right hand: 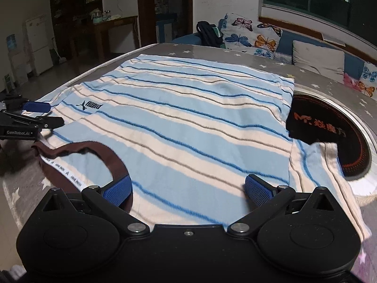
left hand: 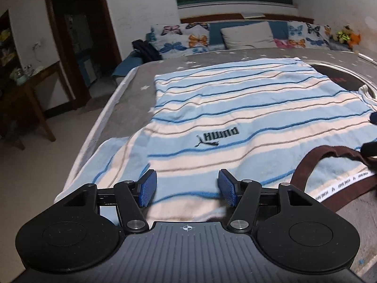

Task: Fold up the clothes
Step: 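Move the right gripper to the shirt's side edge, then grasp the shirt side with the right gripper and fold it inward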

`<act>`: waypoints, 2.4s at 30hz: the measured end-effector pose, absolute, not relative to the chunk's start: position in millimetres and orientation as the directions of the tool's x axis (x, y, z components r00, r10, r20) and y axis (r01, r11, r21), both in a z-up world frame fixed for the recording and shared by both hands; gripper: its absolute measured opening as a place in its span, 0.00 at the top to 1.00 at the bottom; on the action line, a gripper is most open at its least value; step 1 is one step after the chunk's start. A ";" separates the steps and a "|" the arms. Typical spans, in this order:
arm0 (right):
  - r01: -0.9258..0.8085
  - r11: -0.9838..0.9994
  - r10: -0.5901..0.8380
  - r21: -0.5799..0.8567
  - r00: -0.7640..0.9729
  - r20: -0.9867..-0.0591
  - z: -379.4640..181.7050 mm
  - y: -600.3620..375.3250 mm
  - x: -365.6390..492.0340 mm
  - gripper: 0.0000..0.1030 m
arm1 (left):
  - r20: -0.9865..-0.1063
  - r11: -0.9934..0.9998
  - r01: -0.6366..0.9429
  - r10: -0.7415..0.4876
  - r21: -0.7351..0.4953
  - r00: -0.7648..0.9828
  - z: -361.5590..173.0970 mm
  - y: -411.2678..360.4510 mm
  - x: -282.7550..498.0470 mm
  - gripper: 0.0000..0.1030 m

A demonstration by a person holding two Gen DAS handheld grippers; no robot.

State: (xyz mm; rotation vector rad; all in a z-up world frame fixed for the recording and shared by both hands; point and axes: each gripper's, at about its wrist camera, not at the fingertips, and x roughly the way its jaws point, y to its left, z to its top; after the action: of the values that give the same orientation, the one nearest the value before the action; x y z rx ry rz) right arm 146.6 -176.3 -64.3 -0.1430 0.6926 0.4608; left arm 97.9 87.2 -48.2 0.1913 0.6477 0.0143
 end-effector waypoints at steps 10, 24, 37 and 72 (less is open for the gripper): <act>-0.429 0.903 0.352 0.036 0.689 -0.633 -62.9 -191.4 126.8 0.00 | -0.604 0.982 -0.002 0.117 0.187 0.788 -46.2 96.9 72.6 0.34; -0.268 0.960 0.264 0.086 0.750 -0.606 -54.3 -256.1 126.2 0.04 | -0.613 0.985 -0.121 0.171 0.123 0.771 -29.9 114.3 35.0 0.34; -0.051 0.986 0.136 0.156 0.793 -0.594 -58.7 -312.6 133.7 0.24 | -0.597 0.998 -0.014 0.051 0.066 0.800 -16.9 86.2 51.8 0.32; -0.333 0.911 0.413 0.244 0.737 -0.535 -29.6 -208.4 145.2 0.87 | -0.620 1.000 0.018 -0.011 0.005 0.785 -31.7 91.5 57.5 0.29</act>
State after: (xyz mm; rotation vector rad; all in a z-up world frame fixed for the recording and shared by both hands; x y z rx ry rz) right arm 145.2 -208.4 -29.6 0.1350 0.6192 0.4110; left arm 57.5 91.5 -31.7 0.0113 0.6682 -0.0159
